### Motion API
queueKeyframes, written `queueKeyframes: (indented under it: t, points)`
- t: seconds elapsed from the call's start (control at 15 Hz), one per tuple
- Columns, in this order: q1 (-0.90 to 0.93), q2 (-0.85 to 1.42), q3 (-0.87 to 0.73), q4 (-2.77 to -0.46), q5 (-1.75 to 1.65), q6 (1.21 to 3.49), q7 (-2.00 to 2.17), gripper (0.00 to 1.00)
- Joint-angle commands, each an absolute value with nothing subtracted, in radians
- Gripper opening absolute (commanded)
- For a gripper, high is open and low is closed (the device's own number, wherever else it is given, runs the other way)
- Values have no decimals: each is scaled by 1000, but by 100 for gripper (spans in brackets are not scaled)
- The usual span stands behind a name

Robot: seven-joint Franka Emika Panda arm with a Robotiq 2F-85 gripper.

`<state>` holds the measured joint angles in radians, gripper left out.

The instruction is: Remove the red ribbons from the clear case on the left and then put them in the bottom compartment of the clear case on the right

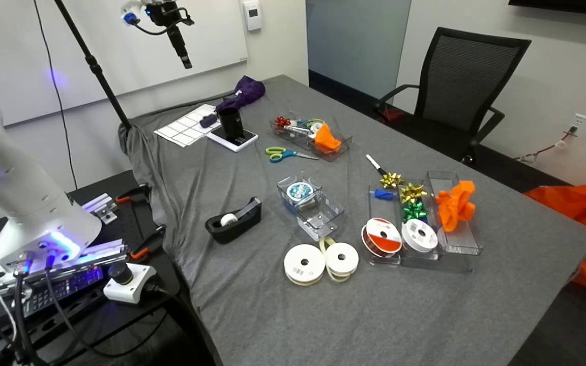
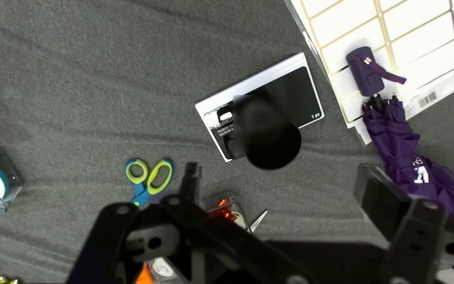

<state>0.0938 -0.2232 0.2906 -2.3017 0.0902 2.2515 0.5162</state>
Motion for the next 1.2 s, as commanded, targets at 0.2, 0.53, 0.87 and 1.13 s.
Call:
queueKeyframes:
  t: [0.2,0.53,0.87,1.13]
  points:
    - [111,-209,273,-2295,111,2292,558,100]
    - [82,-148,242,-2257,127,2413,718,100]
    - [65,-21,192,-2145,96,2449,944,100]
    - [83,99,147,-2022,73,2432,1093,100]
